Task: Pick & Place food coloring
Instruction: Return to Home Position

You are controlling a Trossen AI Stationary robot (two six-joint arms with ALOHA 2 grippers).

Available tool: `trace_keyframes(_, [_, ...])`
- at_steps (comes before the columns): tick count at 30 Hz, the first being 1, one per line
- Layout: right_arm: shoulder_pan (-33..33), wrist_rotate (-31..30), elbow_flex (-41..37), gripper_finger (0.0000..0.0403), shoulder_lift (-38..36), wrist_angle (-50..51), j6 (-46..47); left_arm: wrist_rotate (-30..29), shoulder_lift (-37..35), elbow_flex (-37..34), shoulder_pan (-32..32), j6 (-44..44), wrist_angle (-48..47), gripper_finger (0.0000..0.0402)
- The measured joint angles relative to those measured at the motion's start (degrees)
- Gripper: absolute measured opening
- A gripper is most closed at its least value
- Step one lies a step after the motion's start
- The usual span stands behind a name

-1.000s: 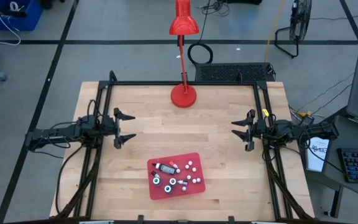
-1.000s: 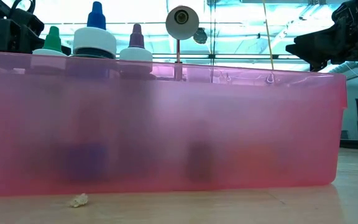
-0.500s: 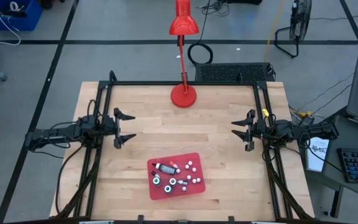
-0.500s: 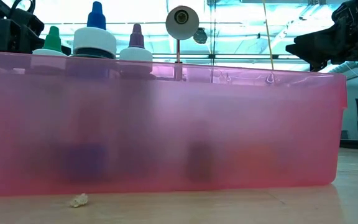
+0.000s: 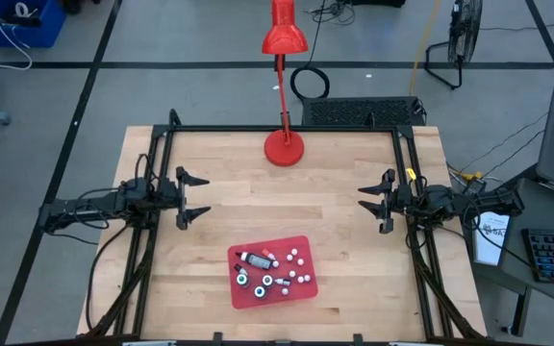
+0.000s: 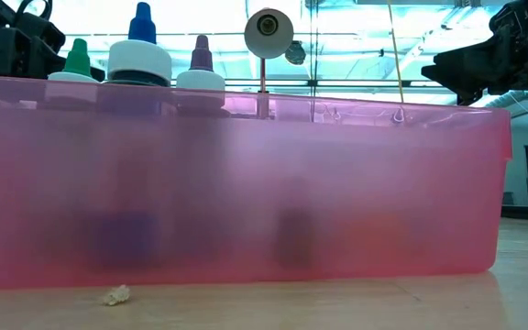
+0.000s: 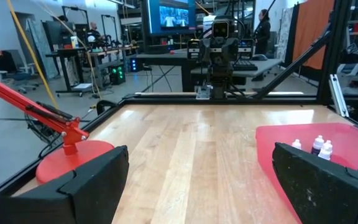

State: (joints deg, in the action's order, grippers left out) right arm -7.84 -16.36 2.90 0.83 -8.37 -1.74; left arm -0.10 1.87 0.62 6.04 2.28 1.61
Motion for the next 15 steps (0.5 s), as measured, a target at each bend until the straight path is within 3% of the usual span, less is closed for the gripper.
trace_keyframes(15, [-0.02,0.02,0.01,0.0155,-0.01,0.0,-0.01,-0.03,0.0,0.0,0.04,-1.05,0.0,0.0392])
